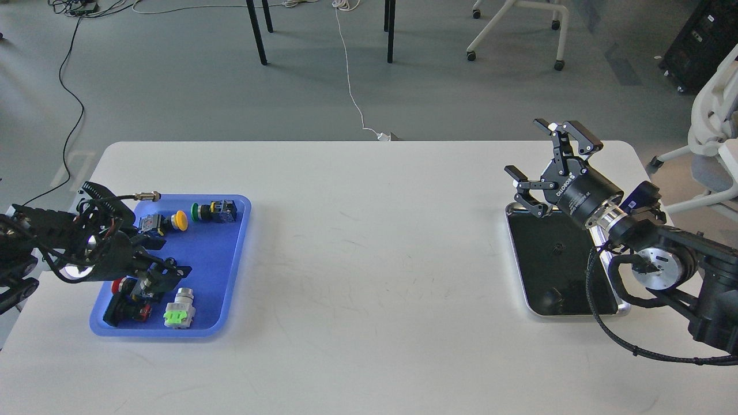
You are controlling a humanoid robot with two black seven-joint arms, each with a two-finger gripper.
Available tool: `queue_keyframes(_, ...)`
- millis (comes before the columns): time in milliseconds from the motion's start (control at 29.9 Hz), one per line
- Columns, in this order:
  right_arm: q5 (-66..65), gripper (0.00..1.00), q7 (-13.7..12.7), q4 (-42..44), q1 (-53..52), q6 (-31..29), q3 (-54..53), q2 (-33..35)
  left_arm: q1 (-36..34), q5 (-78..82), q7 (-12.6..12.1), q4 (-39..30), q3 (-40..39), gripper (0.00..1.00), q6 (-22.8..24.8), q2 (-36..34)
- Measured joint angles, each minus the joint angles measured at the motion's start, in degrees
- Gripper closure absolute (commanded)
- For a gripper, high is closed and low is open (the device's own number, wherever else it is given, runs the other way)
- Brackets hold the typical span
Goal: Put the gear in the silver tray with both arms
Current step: 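Reach the left gripper into the blue tray toward another black gear, then close the left gripper on the gear and lift it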
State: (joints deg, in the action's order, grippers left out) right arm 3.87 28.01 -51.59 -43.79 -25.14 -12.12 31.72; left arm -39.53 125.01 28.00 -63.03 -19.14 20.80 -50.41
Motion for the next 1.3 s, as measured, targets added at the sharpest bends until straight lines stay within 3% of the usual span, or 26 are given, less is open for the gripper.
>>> queue_keyframes(501,-0.26,0.03,0.00,0.00,0.01,0.05,0.00,0.00,0.23,0.00,0.00,4.59,0.25,0.61,0.36,2.17)
queue_keyframes(869,-0.27,0.03,0.00,0.00,0.01,0.09,0.00,0.00,0.06,-0.01,0.00,5.64,1.33,0.63,0.28,2.95)
queue_keyframes(902,-0.27,0.03,0.00,-0.01,0.00,0.09,0.00,0.00,0.05,-0.01,-0.02,5.65,1.34,0.64,0.28,3.03)
queue_keyframes(1002,-0.27,0.03,0.00,-0.02,-0.04,0.09,0.00,0.00,-0.01,-0.01,-0.01,5.70,1.37,0.84,0.28,3.17)
queue_keyframes(1303,-0.27,0.03,0.00,-0.03,-0.08,0.09,-0.09,0.01,-0.07,-0.03,0.01,5.81,1.40,0.88,0.21,3.23)
